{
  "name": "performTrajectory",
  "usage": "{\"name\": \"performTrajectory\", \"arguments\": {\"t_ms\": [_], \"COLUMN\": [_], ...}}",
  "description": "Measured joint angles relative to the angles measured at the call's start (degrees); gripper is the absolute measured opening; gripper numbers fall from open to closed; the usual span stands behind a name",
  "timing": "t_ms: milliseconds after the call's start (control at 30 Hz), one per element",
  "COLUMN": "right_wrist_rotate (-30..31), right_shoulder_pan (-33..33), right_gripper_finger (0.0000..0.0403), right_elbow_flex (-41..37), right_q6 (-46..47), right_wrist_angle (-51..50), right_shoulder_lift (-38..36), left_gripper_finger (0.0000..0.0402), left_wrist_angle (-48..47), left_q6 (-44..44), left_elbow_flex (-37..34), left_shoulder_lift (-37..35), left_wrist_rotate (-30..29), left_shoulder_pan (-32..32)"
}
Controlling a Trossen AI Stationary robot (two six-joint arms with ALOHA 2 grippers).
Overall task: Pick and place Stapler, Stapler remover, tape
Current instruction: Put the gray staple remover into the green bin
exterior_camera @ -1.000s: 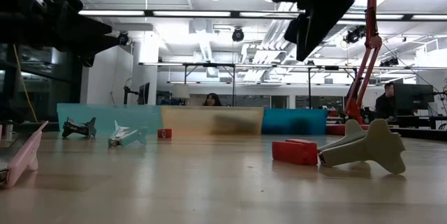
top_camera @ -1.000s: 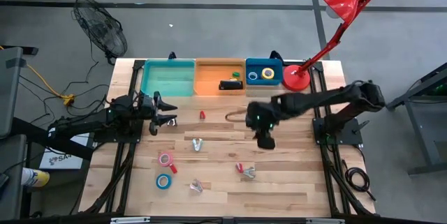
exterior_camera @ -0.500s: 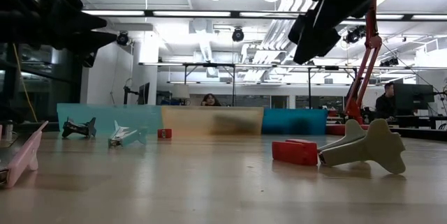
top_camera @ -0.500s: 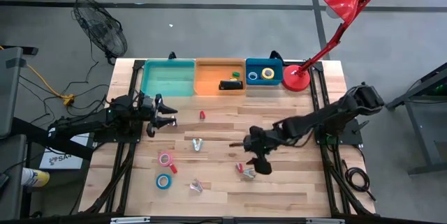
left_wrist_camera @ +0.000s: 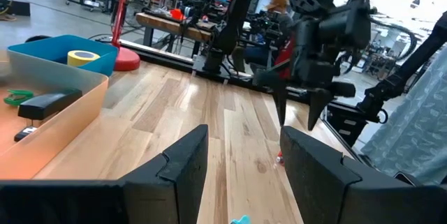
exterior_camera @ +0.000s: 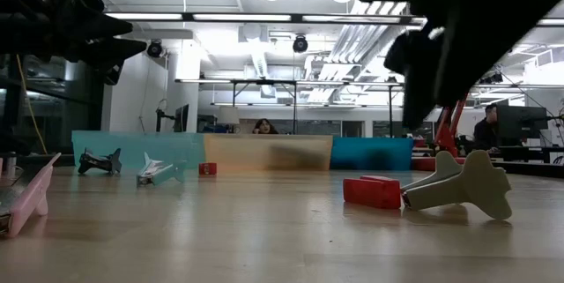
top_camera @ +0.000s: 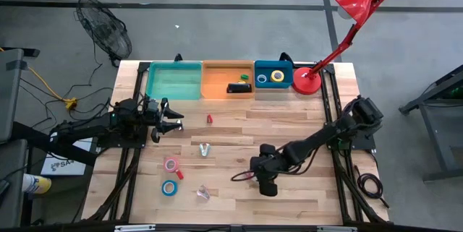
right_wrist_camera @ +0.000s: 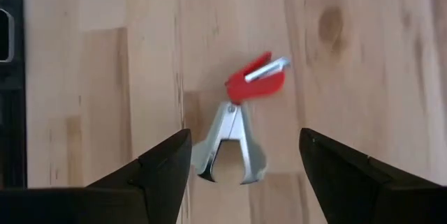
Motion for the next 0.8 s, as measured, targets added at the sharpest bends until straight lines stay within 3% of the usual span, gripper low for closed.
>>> {"name": "performTrajectory", "arguments": {"t_ms": [800], "right_wrist_rotate": [-3.5], "right_shoulder_pan": [1.2], "right_gripper_finger": [0.0257], "right_elbow_flex": [0.5], "right_q6": [3.8], "right_wrist_angle": [-0.1], "right_shoulder_lift": [6.1], "left_gripper_finger": [0.0177], "left_wrist_angle": [0.0], "left_q6": [0.2], "left_elbow_flex": [-0.1], "left_shoulder_lift": [0.0], "left_wrist_rotate": [-0.3], "left_shoulder_pan": [0.0]}}
